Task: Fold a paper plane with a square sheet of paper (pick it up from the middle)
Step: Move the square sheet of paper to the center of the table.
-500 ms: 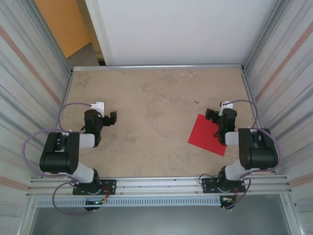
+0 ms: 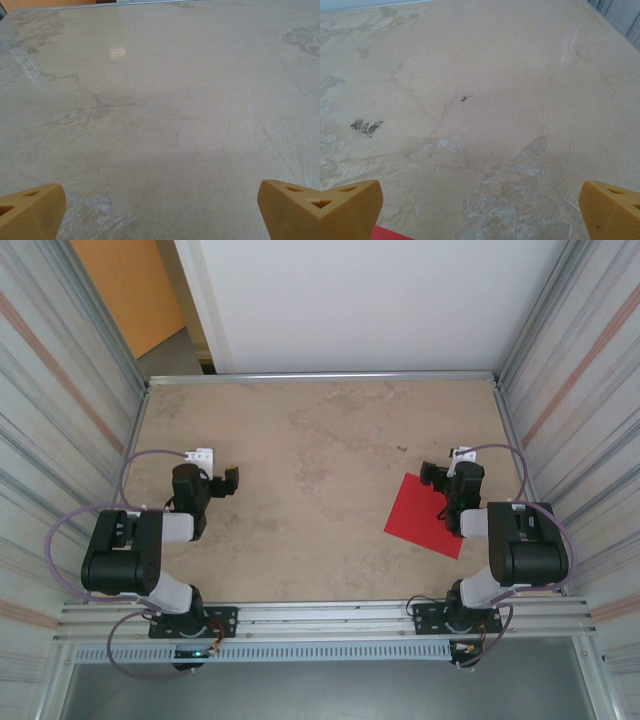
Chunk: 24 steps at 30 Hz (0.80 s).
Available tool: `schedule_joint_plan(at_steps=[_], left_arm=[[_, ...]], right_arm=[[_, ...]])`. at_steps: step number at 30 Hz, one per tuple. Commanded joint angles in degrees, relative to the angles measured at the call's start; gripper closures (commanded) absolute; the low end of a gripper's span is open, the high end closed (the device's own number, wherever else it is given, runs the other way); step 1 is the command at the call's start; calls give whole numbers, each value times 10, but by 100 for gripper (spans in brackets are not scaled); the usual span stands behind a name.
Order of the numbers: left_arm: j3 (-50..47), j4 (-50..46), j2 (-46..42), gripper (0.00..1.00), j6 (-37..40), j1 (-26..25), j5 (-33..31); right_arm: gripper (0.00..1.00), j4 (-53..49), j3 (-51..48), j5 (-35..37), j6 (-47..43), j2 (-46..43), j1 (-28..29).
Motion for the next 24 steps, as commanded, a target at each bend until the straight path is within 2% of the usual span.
schedule_joint_plan(at_steps=[1,17,22,24], left_arm=[[13,14,4,1,7,7,9],[9,21,-1,1,3,7,1],[22,-62,-70,1,-25,6,-68],[40,-138,-118,1,-40,7,-86]], right_arm=[[1,10,13,6,7,6,-1],[1,19,8,14,6,1,3],[1,-167,74,54,6,-90,14],[1,-235,101,71,42,-125,17]])
